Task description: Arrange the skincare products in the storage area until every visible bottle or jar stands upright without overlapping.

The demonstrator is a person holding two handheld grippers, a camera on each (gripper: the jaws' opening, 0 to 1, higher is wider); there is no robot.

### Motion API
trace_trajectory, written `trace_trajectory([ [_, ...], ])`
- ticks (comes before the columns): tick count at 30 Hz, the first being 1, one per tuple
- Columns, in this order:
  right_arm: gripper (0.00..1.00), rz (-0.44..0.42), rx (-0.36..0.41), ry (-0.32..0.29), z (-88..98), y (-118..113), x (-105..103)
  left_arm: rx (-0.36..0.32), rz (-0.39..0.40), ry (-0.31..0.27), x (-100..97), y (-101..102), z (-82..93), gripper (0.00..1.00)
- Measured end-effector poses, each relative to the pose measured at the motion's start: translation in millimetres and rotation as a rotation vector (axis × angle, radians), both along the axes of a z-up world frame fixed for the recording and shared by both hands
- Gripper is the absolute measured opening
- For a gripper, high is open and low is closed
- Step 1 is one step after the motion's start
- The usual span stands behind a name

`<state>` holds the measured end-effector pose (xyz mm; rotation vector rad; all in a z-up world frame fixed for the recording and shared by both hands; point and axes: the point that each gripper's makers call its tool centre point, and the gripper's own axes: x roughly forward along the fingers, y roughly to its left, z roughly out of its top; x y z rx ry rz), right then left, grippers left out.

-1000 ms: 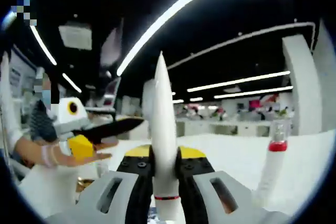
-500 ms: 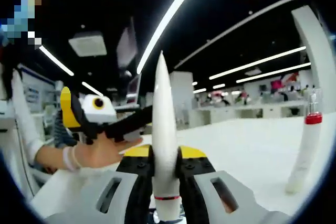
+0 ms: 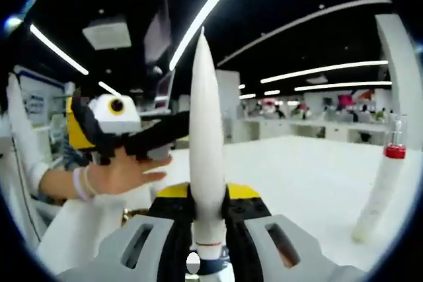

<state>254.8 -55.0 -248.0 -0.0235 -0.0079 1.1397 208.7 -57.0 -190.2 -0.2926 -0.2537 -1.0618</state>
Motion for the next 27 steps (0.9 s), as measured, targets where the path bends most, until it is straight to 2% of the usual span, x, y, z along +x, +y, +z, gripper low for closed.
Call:
trace_trajectory([
  [2,0.15,-0.039,0.014,-0.004,5.1,-11.9,8.2,0.054,0.062,0.000,9.1,6.4,-7.6,0.65],
  [3,0.15,-0.063,0.010,-0.011,6.9,-18.7,12.9,0.075,0.074,0.010,11.2,7.0,-11.3,0.60],
  [5,0.15,-0.135,0.014,-0.025,12.1,-39.4,25.8,0.156,0.106,0.059,18.7,5.8,-27.4,0.51],
  [8,0.15,-0.201,0.010,-0.028,13.5,-57.6,36.4,0.186,0.141,0.101,26.6,5.6,-37.3,0.48],
  [9,0.15,-0.278,-0.018,-0.021,9.5,-76.9,47.9,0.260,0.144,0.137,30.4,1.7,-52.9,0.48],
  [11,0.16,-0.355,-0.054,-0.006,2.0,-100.5,61.0,0.328,0.157,0.196,34.4,-2.8,-70.9,0.47],
  [12,0.16,-0.379,-0.056,0.014,-1.5,-107.1,64.7,0.342,0.145,0.205,33.4,-6.0,-74.6,0.47],
  [14,0.16,-0.421,-0.063,0.066,-10.7,-119.6,71.2,0.366,0.121,0.256,32.6,-10.3,-85.2,0.47],
  [15,0.16,-0.453,-0.080,0.067,-15.5,-128.9,76.7,0.372,0.111,0.258,32.6,-12.2,-87.0,0.47],
  [17,0.16,-0.479,-0.075,0.075,-18.7,-138.0,82.4,0.376,0.104,0.271,32.3,-13.1,-89.4,0.47],
  [19,0.16,-0.474,-0.065,0.076,-20.1,-141.6,82.5,0.386,0.089,0.303,31.0,-13.7,-94.3,0.47],
  [23,0.16,-0.465,-0.035,0.076,-21.9,-143.9,83.4,0.394,0.079,0.323,29.8,-14.6,-98.0,0.47],
  [25,0.16,-0.470,-0.045,0.087,-27.8,-144.3,87.1,0.434,0.079,0.338,28.8,-16.5,-106.1,0.47],
  [27,0.16,-0.474,-0.060,0.099,-34.3,-144.8,89.3,0.443,0.080,0.341,28.9,-17.4,-108.3,0.47],
])
